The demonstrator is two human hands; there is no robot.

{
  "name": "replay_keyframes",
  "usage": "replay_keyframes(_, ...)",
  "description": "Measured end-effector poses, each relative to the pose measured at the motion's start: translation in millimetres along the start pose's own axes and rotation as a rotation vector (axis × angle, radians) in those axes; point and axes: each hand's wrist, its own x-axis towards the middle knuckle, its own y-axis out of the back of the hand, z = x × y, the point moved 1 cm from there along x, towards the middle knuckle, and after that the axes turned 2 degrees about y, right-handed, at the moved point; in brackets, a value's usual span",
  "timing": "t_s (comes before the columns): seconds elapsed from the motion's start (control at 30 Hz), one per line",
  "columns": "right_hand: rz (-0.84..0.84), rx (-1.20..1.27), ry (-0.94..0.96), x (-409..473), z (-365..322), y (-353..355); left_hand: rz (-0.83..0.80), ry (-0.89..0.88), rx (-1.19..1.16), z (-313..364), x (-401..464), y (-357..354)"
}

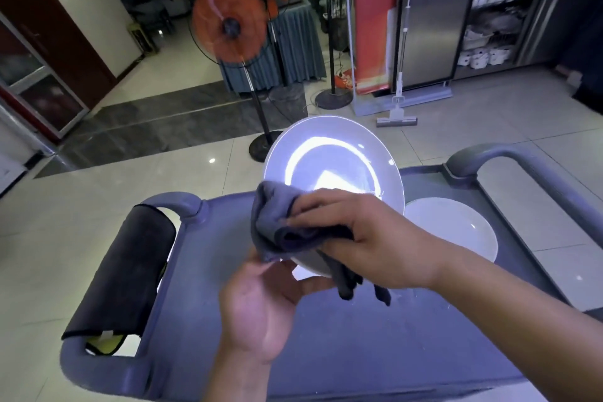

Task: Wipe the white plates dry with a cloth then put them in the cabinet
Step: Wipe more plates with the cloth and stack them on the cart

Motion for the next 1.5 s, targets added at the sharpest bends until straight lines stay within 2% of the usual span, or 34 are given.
replay_keyframes(0.1,-0.146,0.002,-0.049,-12,-2,3,-0.012,-0.005,-0.006,-2,-1,-3)
replay_keyframes(0.17,-0.219,-0.036,-0.087,-20,2,5,0.044,-0.010,0.057,-4,-1,-4)
replay_keyframes(0.3,-0.219,-0.087,-0.109,-35,9,8,0.212,-0.076,0.073,-9,4,0)
replay_keyframes(0.47,-0.218,-0.221,-0.189,-67,42,12,0.300,-0.115,0.202,-12,8,-5)
replay_keyframes(0.53,-0.059,-0.186,-0.272,-87,61,14,0.307,-0.123,0.232,-11,9,-7)
replay_keyframes(0.67,0.484,0.027,-0.644,-133,107,31,0.327,-0.094,0.246,-7,12,-4)
replay_keyframes(0.73,0.707,0.191,-0.758,-144,121,47,0.326,-0.065,0.247,-6,17,-5)
replay_keyframes(0.8,0.851,0.259,-0.784,-141,119,68,0.318,-0.035,0.242,-7,26,-11)
replay_keyframes(0.87,0.897,0.196,-0.716,-127,106,91,0.310,-0.015,0.249,-9,37,-20)
replay_keyframes(0.93,0.849,0.041,-0.518,-107,88,113,0.302,-0.014,0.242,-12,46,-30)
replay_keyframes(1.07,0.642,-0.344,-0.022,-63,59,122,0.272,0.006,0.236,-32,43,-53)
replay_keyframes(1.13,0.437,-0.447,0.143,-41,58,110,0.240,0.025,0.217,-47,34,-66)
replay_keyframes(1.2,0.206,-0.486,0.181,-31,67,89,0.214,0.027,0.167,-59,25,-75)
replay_keyframes(1.27,0.112,-0.493,0.196,-30,82,73,0.235,0.008,0.134,-65,16,-78)
replay_keyframes(1.5,0.133,-0.421,0.074,-42,106,71,0.341,-0.057,0.132,-77,-2,-83)
